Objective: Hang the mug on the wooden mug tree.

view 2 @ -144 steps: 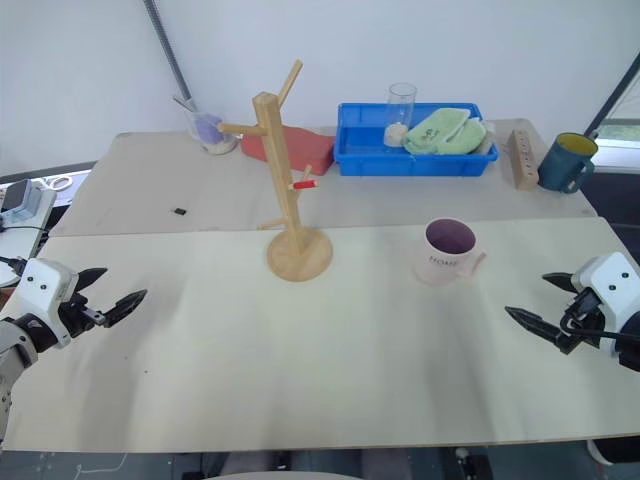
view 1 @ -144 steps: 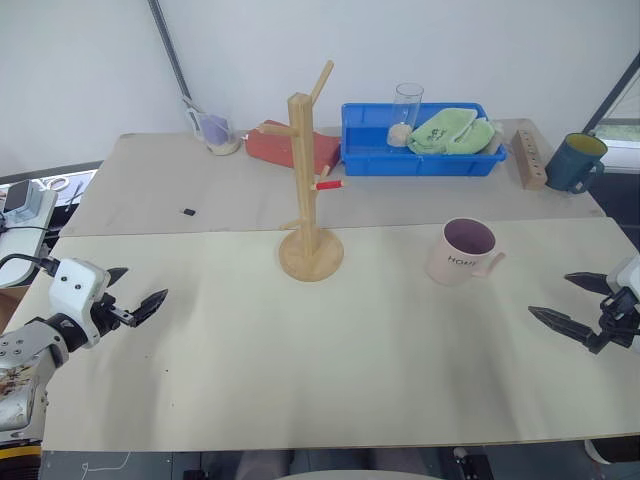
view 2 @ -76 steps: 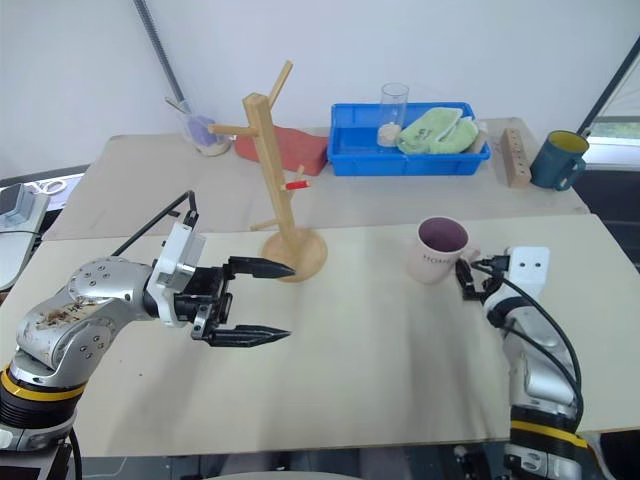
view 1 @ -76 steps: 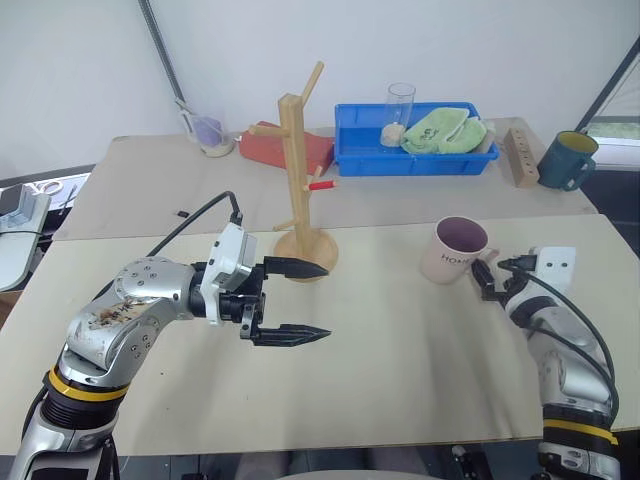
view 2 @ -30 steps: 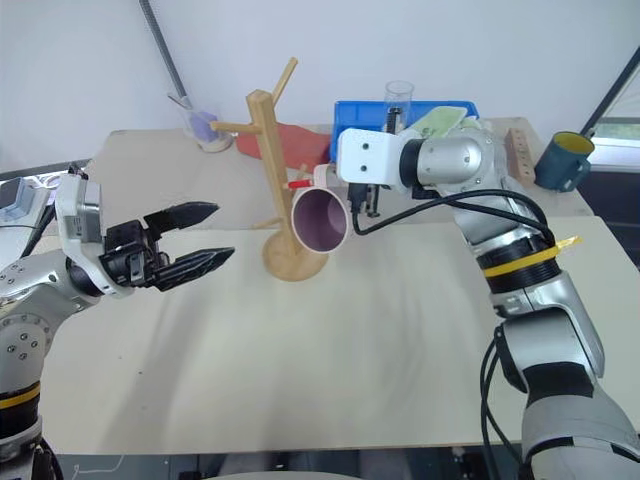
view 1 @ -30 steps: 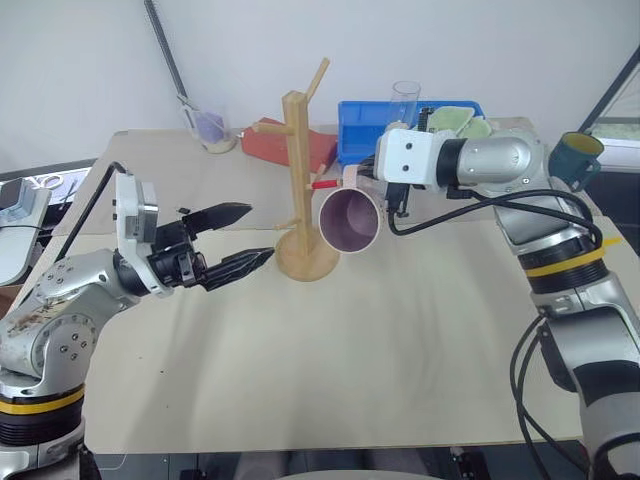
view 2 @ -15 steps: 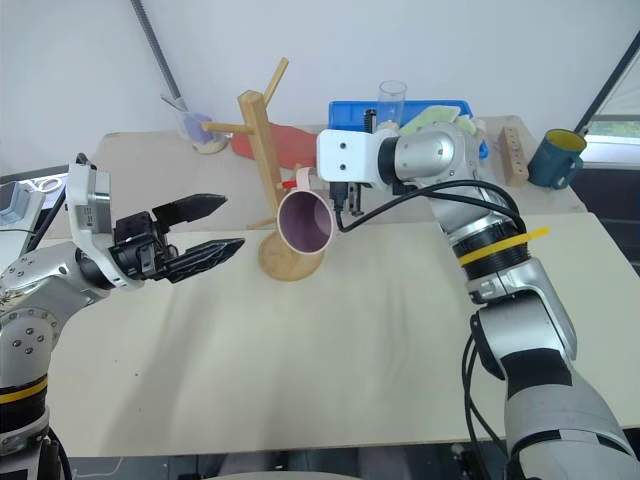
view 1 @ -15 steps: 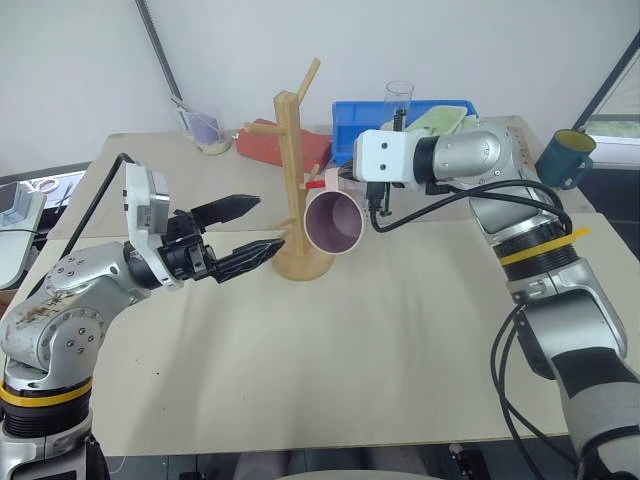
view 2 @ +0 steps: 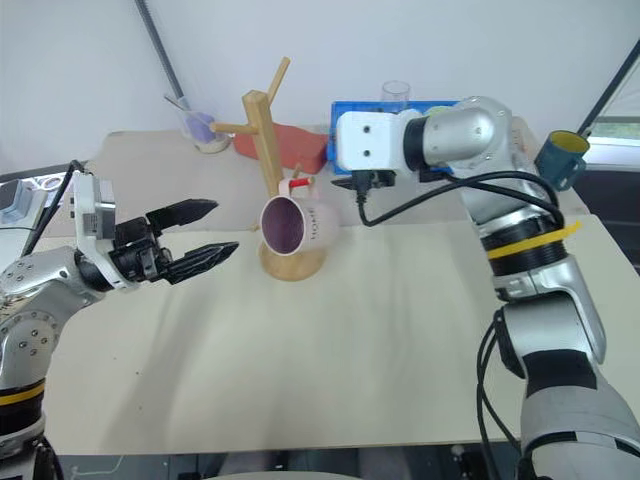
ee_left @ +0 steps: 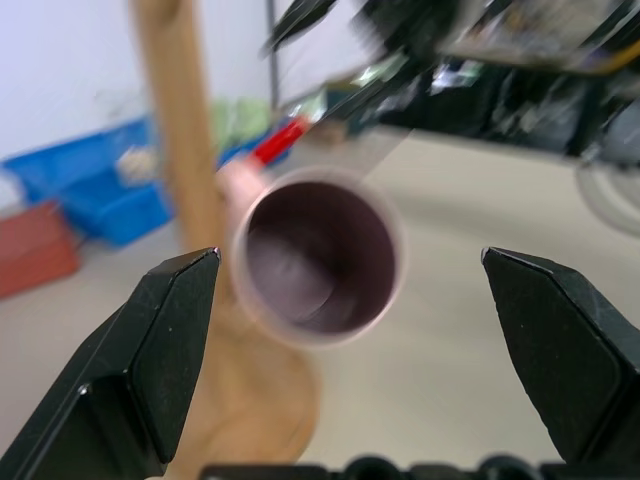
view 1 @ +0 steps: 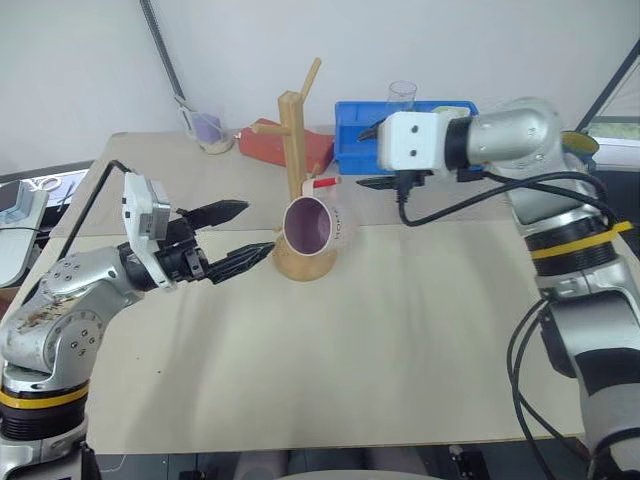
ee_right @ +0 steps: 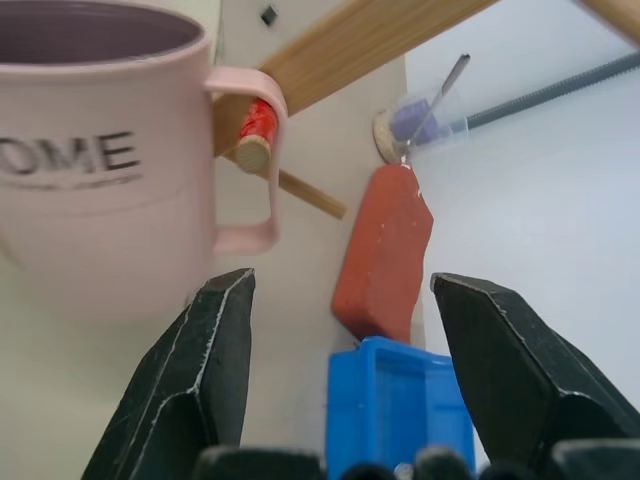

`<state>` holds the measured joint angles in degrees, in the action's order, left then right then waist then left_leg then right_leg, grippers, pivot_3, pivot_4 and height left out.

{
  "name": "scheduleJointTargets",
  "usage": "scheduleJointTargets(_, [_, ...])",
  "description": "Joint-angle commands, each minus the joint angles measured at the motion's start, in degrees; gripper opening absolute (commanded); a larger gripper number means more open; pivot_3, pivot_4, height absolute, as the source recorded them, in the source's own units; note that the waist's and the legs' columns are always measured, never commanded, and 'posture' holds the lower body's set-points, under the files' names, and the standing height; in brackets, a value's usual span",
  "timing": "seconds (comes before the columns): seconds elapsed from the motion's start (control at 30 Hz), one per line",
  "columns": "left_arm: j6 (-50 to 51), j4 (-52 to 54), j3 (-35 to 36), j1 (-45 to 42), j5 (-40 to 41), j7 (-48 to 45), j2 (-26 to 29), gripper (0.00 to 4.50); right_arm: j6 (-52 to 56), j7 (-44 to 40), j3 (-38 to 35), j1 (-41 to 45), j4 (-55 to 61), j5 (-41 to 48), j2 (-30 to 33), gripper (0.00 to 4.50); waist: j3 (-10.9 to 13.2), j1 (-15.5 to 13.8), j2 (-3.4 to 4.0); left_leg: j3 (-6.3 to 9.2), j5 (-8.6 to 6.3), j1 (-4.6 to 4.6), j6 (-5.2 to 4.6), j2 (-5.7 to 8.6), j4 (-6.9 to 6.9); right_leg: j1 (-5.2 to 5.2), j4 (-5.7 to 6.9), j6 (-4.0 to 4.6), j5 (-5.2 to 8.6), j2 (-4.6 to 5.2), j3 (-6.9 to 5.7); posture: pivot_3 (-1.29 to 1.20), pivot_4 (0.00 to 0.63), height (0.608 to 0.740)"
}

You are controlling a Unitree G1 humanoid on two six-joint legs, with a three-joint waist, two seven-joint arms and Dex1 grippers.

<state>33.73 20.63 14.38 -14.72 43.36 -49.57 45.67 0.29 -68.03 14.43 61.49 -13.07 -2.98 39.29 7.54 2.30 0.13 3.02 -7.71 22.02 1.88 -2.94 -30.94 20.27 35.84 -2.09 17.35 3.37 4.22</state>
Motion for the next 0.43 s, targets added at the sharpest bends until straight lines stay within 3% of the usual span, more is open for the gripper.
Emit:
scheduleJointTargets(0.03, [-1.7, -0.5, 0.7, 1.4, -4.6, -0.2, 3.0, 4.5, 9.7, -5.2, -6.1, -1.8, 6.5, 9.9, 2.6, 3.15, 0.0, 0.0, 0.0, -0.01, 0.0, 0.01, 0.0, 0.0, 0.0, 0.0, 0.0, 0.11, 0.06, 0.01, 0.0, 0.0, 0.15, 0.721])
scheduleJointTargets(0.23, [-3.6, -2.4, 3.3, 4.3, -8.1, -3.4, 7.4, 4.5, 28.2, -6.6, -13.5, -6.1, 16.7, 23.6, 6.4, 3.15, 0.0, 0.1, -0.01, -0.02, -0.01, 0.02, 0.02, -0.04, 0.08, 0.02, 0.02, 0.15, 0.08, 0.03, 0.0, 0.0, 0.15, 0.721])
scheduleJointTargets(0.43, [-4.8, -4.6, 3.3, 0.8, -7.9, -4.4, 7.1, 4.5, 32.4, -3.3, -15.2, -8.5, 20.2, 26.1, 7.4, 3.15, 0.1, 0.1, -0.1, -0.06, -0.31, 0.0, 0.5, -0.02, 0.06, 0.18, -0.03, 0.3, 0.17, 0.1, -0.03, 0.0, 0.15, 0.721])
